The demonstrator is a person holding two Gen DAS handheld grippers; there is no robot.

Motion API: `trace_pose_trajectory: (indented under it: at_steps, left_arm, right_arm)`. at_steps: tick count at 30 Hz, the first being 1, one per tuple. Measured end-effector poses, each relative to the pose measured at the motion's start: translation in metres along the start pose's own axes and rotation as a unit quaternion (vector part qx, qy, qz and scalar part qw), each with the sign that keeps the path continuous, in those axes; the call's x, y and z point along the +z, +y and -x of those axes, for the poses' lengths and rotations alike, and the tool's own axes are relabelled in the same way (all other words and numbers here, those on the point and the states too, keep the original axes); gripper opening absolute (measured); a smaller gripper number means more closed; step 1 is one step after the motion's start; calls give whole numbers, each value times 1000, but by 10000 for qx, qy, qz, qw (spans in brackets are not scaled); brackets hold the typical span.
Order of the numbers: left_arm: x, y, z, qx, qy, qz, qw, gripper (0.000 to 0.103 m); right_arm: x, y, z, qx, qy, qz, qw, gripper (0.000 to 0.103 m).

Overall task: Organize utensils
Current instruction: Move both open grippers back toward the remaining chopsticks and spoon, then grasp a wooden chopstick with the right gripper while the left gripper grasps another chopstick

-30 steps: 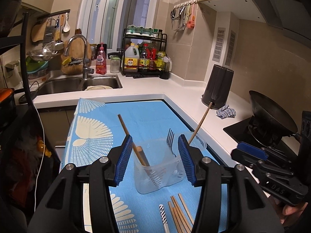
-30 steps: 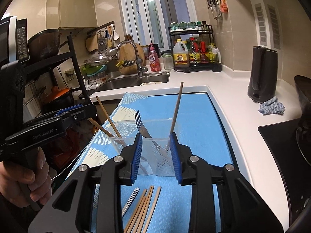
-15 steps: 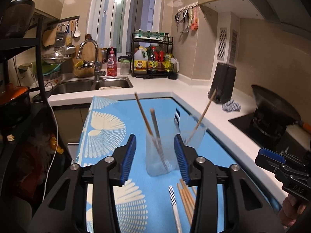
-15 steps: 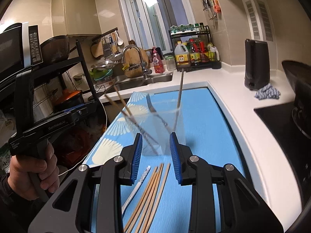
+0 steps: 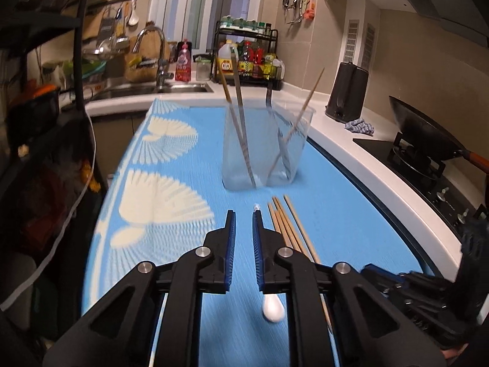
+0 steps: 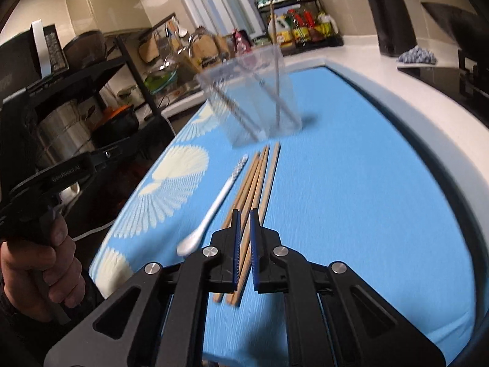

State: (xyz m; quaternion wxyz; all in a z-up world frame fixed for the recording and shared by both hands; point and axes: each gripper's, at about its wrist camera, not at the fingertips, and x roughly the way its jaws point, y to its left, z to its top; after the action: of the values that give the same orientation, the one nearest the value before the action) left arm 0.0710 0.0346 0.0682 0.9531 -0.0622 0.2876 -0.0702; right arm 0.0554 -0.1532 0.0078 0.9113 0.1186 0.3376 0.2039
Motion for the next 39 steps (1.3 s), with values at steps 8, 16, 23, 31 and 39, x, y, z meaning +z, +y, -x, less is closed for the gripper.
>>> trace_pose_trajectory:
  at_steps: [8, 16, 23, 31, 39]
  left_arm:
    - [-54, -8, -4, -263, 343, 417, 9982, 9]
    - [-87, -34, -16, -617, 700, 409, 9948, 8]
    - [-92, -38, -23, -630, 792, 402, 9941, 8]
    - [-94, -42, -23, -652, 783, 331, 9942, 8]
    - [-102, -59, -32, -163, 791, -128, 9967, 8]
  right_arm:
    - [-19, -2, -14, -46, 248, -145, 9996, 12]
    - [-25, 1, -26, -150, 450, -79, 9988, 12]
    - [-26, 10, -28, -491, 481, 293, 9972, 16]
    - [-26, 7, -27, -803, 550, 484, 9941, 11]
    - [-28, -4, -17, -1074, 449, 609, 9913, 5]
